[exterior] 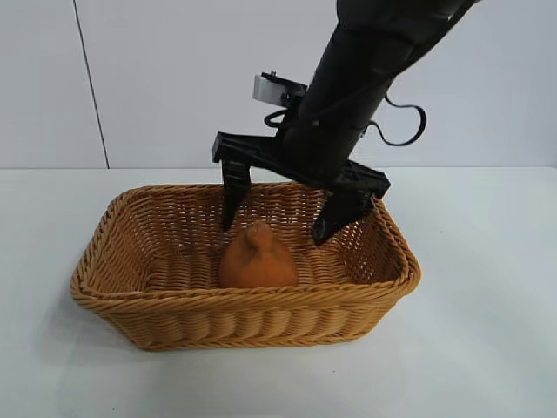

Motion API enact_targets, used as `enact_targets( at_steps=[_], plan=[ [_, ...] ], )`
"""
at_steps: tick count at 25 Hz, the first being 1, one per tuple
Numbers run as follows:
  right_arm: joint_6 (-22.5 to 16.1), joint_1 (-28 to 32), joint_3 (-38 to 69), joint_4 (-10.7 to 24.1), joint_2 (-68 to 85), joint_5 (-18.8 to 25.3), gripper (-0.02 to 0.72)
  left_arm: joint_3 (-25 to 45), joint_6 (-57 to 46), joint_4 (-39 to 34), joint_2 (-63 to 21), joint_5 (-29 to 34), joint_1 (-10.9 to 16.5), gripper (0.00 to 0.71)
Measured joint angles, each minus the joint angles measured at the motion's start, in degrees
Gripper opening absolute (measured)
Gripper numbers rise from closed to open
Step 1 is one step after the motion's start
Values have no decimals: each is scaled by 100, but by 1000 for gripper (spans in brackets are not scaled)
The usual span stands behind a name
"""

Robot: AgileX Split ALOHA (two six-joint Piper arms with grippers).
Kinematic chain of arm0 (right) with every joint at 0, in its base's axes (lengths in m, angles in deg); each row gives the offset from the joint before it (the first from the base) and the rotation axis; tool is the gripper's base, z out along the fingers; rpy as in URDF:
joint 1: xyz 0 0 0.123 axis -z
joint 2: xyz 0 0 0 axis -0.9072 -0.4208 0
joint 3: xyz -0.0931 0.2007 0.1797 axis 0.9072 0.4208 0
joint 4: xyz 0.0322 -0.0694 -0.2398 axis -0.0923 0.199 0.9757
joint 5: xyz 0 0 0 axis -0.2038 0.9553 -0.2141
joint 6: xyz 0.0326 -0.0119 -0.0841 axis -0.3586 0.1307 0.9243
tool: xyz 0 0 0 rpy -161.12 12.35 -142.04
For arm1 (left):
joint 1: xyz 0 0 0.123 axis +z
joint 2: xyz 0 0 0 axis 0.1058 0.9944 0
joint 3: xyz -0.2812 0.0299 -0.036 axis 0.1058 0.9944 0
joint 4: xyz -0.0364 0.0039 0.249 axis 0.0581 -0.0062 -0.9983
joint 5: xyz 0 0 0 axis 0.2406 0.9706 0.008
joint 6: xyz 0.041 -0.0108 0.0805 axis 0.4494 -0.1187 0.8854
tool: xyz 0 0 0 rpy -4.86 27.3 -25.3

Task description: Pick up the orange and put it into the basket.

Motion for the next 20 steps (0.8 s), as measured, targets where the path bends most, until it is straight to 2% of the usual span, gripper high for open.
enact_targets(
  at_steps=[2, 6, 12, 20],
  plan=[
    [-81, 0, -342, 325, 17, 245, 694, 0, 0, 0, 0, 0, 0, 613],
    [-213, 80, -516, 758, 20, 299, 694, 0, 0, 0, 0, 0, 0, 613],
    [-229, 771, -516, 844, 20, 335, 694, 0, 0, 0, 0, 0, 0, 613],
    [-141, 2305, -516, 899, 20, 335, 694, 0, 0, 0, 0, 6, 0, 613]
  ],
)
